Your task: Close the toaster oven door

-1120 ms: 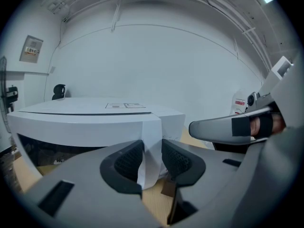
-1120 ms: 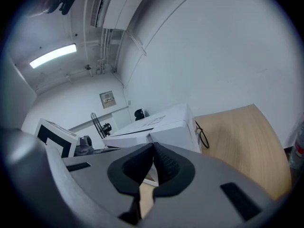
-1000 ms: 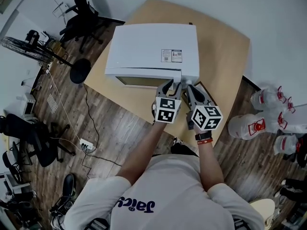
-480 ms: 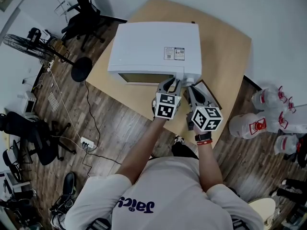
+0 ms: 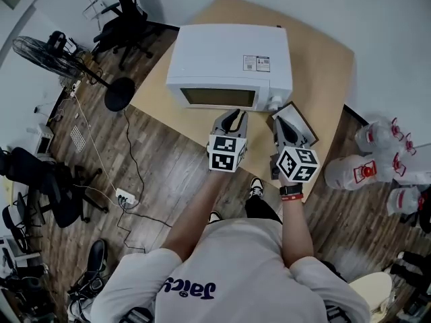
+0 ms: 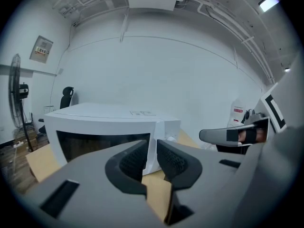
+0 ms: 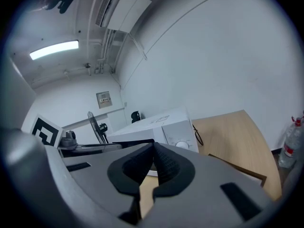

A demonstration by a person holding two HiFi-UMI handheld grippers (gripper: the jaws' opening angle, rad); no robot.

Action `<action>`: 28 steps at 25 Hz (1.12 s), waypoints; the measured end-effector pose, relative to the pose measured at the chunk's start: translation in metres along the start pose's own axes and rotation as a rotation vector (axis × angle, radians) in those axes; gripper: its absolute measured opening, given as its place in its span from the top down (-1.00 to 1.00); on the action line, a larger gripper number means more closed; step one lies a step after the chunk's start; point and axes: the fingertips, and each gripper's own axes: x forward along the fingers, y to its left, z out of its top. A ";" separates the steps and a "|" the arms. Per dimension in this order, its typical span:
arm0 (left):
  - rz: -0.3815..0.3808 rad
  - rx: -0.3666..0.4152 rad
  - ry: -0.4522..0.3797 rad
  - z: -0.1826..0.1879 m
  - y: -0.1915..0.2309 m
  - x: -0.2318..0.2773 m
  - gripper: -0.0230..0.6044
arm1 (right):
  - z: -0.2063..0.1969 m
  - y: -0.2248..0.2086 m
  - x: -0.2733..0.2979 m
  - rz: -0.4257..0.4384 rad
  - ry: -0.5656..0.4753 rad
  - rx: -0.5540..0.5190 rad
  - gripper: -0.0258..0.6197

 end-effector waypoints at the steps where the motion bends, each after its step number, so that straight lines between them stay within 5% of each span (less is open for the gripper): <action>1: 0.008 -0.003 -0.009 0.000 0.004 -0.012 0.68 | -0.002 0.005 -0.005 -0.005 -0.003 -0.006 0.87; 12: 0.083 -0.019 -0.076 -0.011 0.034 -0.127 0.79 | -0.013 0.067 -0.064 -0.029 -0.045 -0.084 0.88; 28: 0.065 0.016 -0.160 -0.026 0.028 -0.234 0.86 | -0.038 0.145 -0.129 -0.046 -0.082 -0.176 0.88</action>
